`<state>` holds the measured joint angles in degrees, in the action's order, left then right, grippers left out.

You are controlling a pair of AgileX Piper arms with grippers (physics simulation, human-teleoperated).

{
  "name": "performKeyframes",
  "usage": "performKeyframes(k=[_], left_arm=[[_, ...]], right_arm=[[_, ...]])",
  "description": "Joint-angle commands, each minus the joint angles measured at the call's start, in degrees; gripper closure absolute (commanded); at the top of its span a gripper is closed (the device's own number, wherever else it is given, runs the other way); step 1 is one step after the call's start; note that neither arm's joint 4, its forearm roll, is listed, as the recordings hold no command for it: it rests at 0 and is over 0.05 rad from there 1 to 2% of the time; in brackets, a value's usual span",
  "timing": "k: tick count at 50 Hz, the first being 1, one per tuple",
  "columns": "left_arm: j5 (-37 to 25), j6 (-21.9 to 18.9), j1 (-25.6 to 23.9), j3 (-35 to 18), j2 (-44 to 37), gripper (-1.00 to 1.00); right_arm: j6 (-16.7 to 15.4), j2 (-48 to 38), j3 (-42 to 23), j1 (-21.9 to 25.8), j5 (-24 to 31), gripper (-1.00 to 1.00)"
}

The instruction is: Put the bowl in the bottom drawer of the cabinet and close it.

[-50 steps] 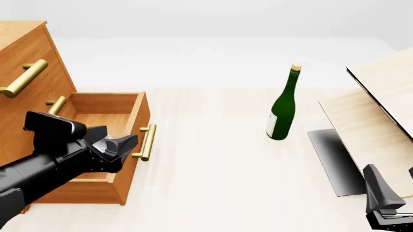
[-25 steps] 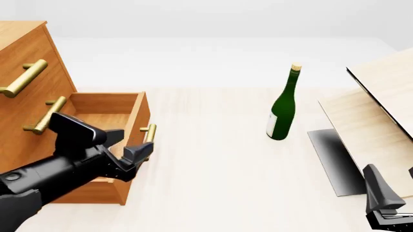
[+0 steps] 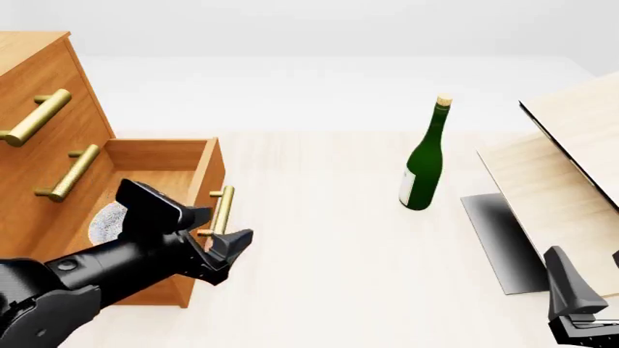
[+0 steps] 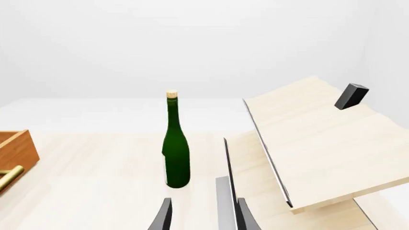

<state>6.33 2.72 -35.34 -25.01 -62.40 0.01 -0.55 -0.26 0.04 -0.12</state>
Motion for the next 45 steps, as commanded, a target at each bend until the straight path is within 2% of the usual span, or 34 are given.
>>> performKeyframes(k=[1, 23, 33, 35, 45], left_arm=[[2.7, 1.42, -1.61, 0.17, -4.97, -1.0], [8.01, 3.47, -3.63, 0.86, -14.1, -1.0], [10.48, 5.46, -3.09, 1.29, -18.31, -1.0], [11.12, 6.1, -1.25, 1.19, -20.3, -1.0], [12.02, 8.35, -1.25, 1.1, -23.42, -1.0]], right_arm=[[0.0, 0.05, 0.02, -0.01, 0.01, -1.0], [0.0, 0.05, 0.02, -0.02, 0.01, -1.0], [0.0, 0.06, 0.02, -0.02, 0.01, -1.0], [0.0, 0.05, 0.02, 0.0, 0.01, -1.0], [0.0, 0.06, 0.02, -0.01, 0.01, -1.0]])
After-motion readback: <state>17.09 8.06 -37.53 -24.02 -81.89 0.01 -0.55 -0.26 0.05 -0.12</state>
